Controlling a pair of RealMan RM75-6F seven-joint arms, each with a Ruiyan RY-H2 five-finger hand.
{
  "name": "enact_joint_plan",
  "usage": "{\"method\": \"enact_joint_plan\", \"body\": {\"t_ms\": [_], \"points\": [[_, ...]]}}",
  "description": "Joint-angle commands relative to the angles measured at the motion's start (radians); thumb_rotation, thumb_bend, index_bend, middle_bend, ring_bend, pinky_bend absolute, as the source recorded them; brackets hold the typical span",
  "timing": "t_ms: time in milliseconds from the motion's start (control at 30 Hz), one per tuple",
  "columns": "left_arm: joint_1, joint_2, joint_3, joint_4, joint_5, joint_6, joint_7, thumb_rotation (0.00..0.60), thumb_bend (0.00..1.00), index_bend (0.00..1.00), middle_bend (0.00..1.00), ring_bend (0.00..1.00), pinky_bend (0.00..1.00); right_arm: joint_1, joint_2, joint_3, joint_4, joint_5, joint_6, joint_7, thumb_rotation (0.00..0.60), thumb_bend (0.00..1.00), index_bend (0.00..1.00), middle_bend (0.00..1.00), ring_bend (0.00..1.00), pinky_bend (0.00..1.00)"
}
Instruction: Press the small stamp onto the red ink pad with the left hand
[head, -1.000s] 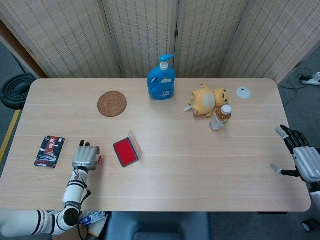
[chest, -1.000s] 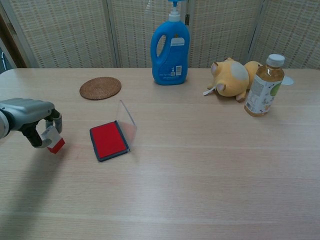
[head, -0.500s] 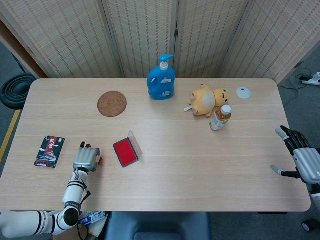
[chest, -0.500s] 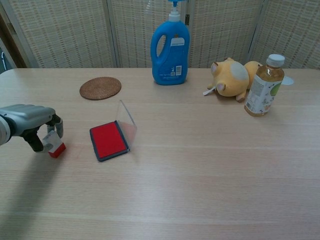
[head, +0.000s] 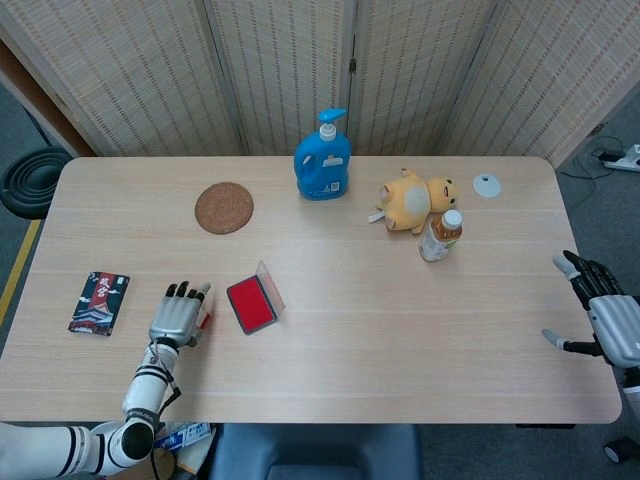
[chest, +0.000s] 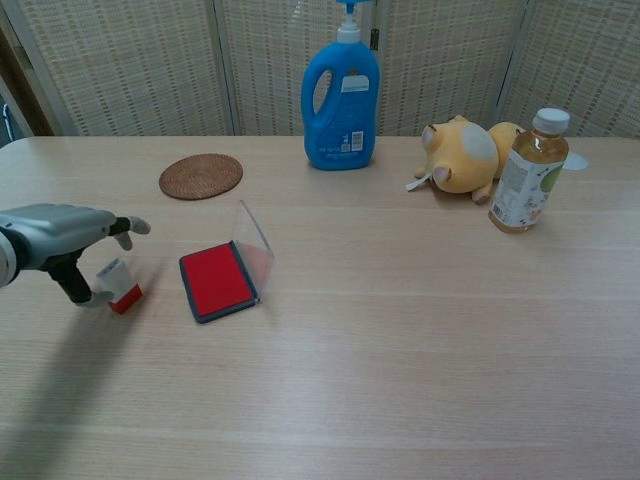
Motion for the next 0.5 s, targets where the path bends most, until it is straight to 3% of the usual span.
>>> {"method": "enact_joint_plan", "body": {"t_ms": [33, 200, 300, 400, 500], "points": [[0.005, 0.024, -0.002, -0.059, 0.018, 0.054, 0.025, 0.6, 0.33, 0.05, 0.18, 0.01, 0.07, -0.001, -0.001, 0.001, 0.001, 0.001, 0.001, -0.001, 0.6, 0.16, 0.0, 0.0, 0.0, 0.0], [0.044, 0.093, 0.016, -0.203, 0.101, 0.195, 0.046, 0.6, 0.33, 0.05, 0.18, 0.01, 0.07, -0.002, -0.001, 0.001, 0.0, -0.001, 0.005, -0.008, 0.6, 0.17, 0.0, 0.0, 0.0, 0.0], [0.106, 0.15, 0.054, -0.291, 0.203, 0.315, 0.022, 0.6, 0.33, 0.05, 0.17, 0.01, 0.07, -0.005, -0.004, 0.002, -0.003, 0.0, 0.011, -0.022, 0.6, 0.17, 0.0, 0.0, 0.0, 0.0], [0.199, 0.207, 0.113, -0.336, 0.357, 0.43, -0.068, 0.6, 0.33, 0.05, 0.12, 0.0, 0.07, -0.009, -0.008, 0.004, -0.009, 0.006, 0.016, -0.047, 0.6, 0.17, 0.0, 0.0, 0.0, 0.0], [0.315, 0.259, 0.182, -0.312, 0.53, 0.543, -0.215, 0.6, 0.33, 0.01, 0.04, 0.0, 0.06, -0.014, -0.014, 0.007, -0.02, 0.012, 0.025, -0.089, 0.6, 0.17, 0.0, 0.0, 0.0, 0.0]]}}
